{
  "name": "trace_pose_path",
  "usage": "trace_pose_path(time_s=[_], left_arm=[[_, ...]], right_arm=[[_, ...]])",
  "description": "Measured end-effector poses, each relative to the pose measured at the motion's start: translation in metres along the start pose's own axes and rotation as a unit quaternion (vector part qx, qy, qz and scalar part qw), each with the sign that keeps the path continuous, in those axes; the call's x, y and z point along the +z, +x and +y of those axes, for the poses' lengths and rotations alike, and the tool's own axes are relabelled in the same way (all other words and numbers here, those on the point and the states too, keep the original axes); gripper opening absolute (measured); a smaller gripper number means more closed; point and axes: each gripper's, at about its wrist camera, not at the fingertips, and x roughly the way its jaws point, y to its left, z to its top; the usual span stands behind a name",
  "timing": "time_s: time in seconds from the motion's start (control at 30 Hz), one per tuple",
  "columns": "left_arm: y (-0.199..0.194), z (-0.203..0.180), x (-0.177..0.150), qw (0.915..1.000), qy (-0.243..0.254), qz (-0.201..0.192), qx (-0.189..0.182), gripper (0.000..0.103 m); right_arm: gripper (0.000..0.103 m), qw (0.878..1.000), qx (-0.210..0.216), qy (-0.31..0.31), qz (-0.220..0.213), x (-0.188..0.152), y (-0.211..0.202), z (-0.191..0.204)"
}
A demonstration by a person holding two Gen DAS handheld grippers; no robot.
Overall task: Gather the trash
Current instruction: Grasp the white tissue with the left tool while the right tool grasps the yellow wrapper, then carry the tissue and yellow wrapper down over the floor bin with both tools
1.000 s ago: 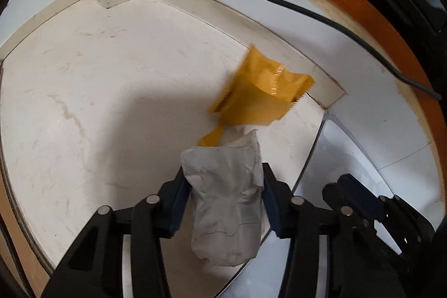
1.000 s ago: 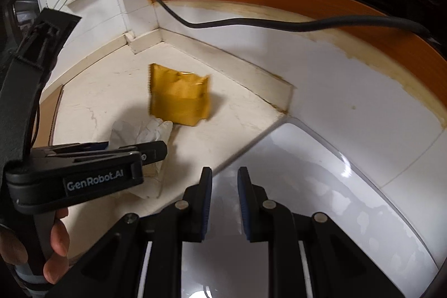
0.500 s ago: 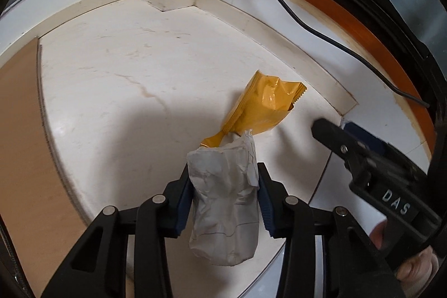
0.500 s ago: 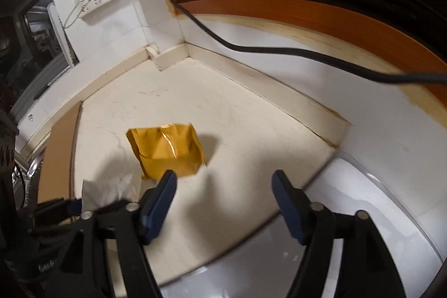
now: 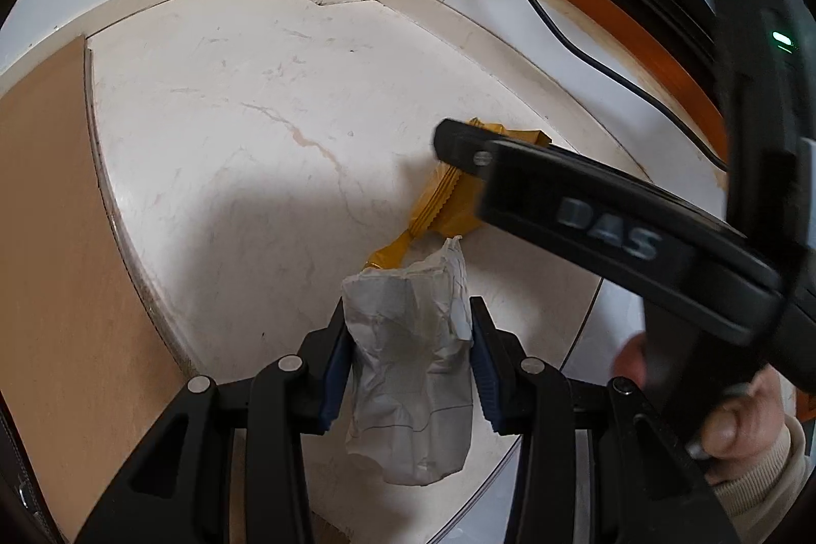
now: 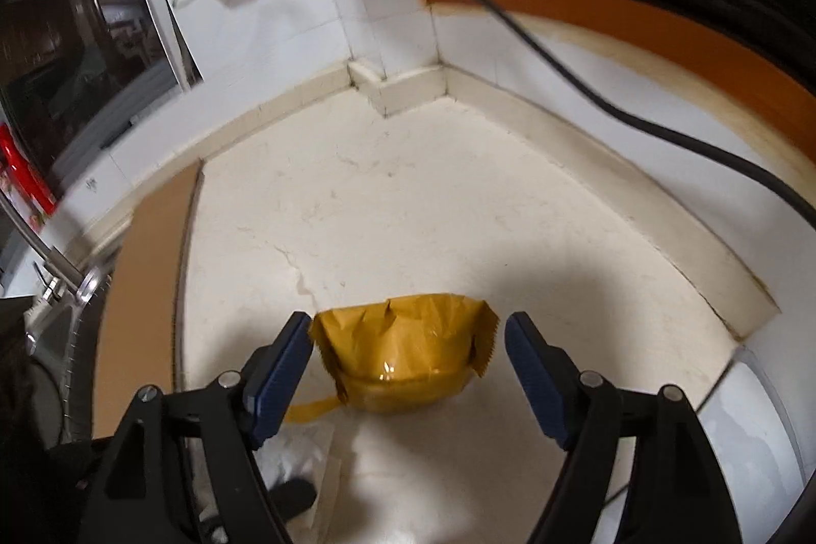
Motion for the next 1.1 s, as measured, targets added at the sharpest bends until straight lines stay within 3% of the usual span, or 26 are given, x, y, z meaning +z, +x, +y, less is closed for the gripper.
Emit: trace_pose_path(time_s=[0.17, 0.23, 0.27, 0.53, 0.73, 1.1], left_arm=[[0.003, 0.000, 0.000, 1.0000, -0.004, 0.002, -0.002, 0.041], [0.002, 0.001, 0.000, 1.0000, -0.004, 0.002, -0.003, 0.040], [0.001, 0.001, -0.001, 1.0000, -0.004, 0.002, -0.005, 0.040], [-0.018, -0.009, -0.012, 0.9997, 0.009, -0.001, -0.022, 0.040], [-0.055, -0.023, -0.041, 0.9984, 0.034, -0.006, -0.045, 0.040], [-0.130, -0.023, -0.122, 0.9941, 0.095, -0.002, -0.051, 0.040]], right_arm=[[0.078, 0.999, 0.004, 0.021, 0.027, -0.003, 0.018, -0.007], [0.067, 0.999, 0.012, 0.028, 0.020, -0.007, 0.015, -0.010], [0.056, 0.999, 0.021, 0.031, 0.017, -0.009, 0.012, -0.011], [0.036, 1.000, 0.010, 0.023, 0.012, -0.028, -0.017, -0.008], [0.033, 1.000, -0.008, 0.024, -0.011, -0.054, -0.061, -0.010], [0.033, 0.999, 0.039, 0.023, -0.016, -0.136, -0.153, 0.011]])
